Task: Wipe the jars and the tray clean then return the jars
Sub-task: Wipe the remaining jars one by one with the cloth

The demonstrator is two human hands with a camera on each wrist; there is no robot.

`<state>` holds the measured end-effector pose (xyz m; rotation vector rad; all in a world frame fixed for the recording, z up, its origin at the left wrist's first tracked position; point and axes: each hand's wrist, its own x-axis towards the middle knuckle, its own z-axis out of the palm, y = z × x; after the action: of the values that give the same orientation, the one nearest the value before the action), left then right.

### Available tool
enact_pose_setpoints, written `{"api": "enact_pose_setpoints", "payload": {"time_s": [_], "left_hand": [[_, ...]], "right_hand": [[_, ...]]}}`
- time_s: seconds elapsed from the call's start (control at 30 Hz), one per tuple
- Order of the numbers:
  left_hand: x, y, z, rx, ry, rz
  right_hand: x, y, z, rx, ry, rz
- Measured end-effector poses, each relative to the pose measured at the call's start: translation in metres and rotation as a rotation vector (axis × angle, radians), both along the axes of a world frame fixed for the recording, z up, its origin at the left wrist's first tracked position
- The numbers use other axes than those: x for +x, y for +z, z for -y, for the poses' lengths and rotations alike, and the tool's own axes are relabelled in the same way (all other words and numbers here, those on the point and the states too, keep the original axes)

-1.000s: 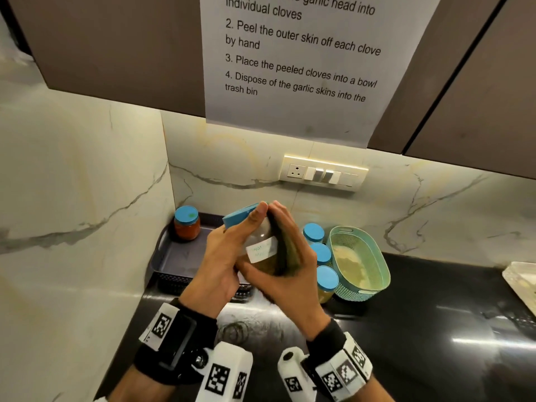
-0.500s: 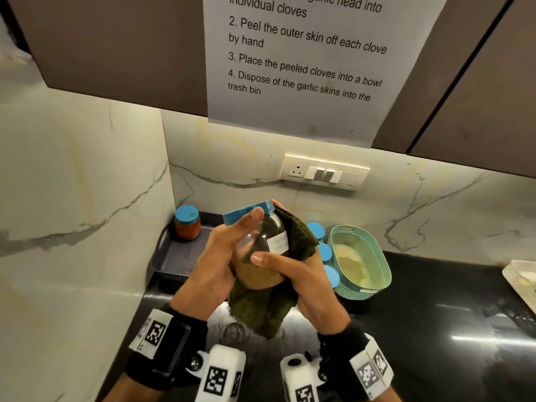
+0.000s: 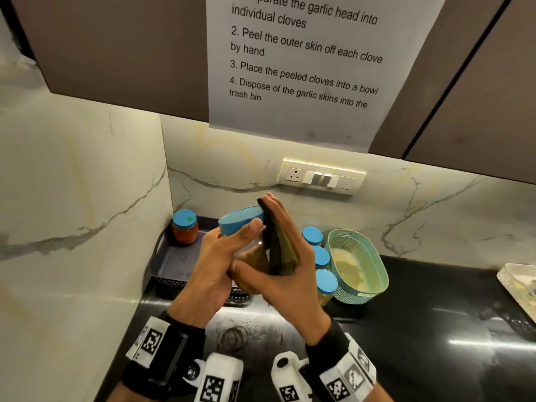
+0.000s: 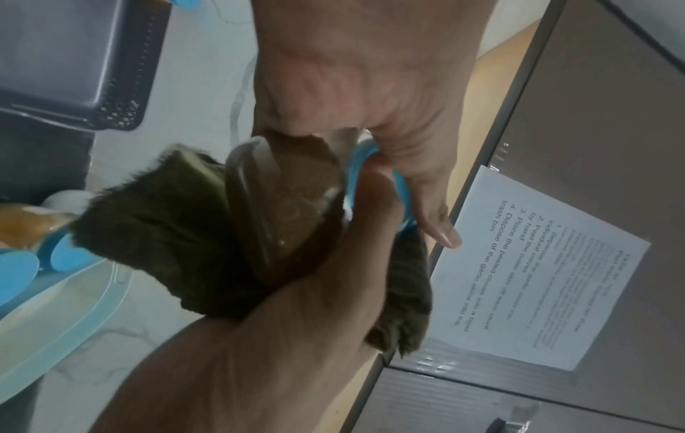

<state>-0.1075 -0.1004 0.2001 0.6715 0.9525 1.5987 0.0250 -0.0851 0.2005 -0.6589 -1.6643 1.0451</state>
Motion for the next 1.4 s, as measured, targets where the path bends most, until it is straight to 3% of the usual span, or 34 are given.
{"api": "enact_pose_setpoints", "payload": {"time_s": [0.1, 0.17, 0.23, 0.3, 0.43, 0.53, 0.63, 0.73, 0.93, 1.1, 1.3, 1.4], "left_hand": [[0.0, 0.0, 0.0, -0.027, -0.035, 0.07], [0.005, 0.0, -0.004, -0.069, -0.009, 0.081], [0.011, 0.0, -0.006, -0.103, 0.033, 0.072], [0.01, -0.002, -0.006, -0.11, 0.052, 0.019], [-0.006, -0.001, 0.0, -0.03, -0.143, -0.123], [-0.015, 0.003, 0.002, -0.013, -0.245, -0.128], [-0.01, 0.004, 0.002, -0.023, -0.246, -0.128], [-0.003, 0.001, 0.002, -0.051, -0.165, -0.033], [-0.002, 0.002, 0.006, -0.02, -0.064, -0.007], [-0.001, 0.003, 0.005, 0.038, 0.01, 0.039], [-0.005, 0.013, -0.004, 0.051, 0.102, 0.063], [-0.001, 0.014, -0.004, 0.07, 0.096, 0.081]], "right_hand": [[0.001, -0.01, 0.002, 0.3, -0.102, 0.116], [0.001, -0.015, -0.001, 0.309, -0.11, 0.115], [0.001, -0.013, 0.0, 0.137, -0.062, 0.057], [0.005, -0.01, 0.0, -0.166, -0.035, 0.0], [0.025, -0.001, -0.017, -0.505, 0.113, -0.056], [0.034, 0.006, -0.024, -0.646, 0.307, -0.147], [0.036, 0.007, -0.025, -0.667, 0.294, -0.178], [0.031, 0.004, -0.015, -0.553, 0.22, -0.156], [0.017, -0.004, 0.012, -0.078, 0.06, -0.094], [0.003, -0.024, 0.018, 0.34, -0.131, 0.062], [-0.002, -0.042, 0.026, 0.473, -0.215, 0.152], [0.0, -0.027, 0.019, 0.328, -0.159, 0.01]]}}
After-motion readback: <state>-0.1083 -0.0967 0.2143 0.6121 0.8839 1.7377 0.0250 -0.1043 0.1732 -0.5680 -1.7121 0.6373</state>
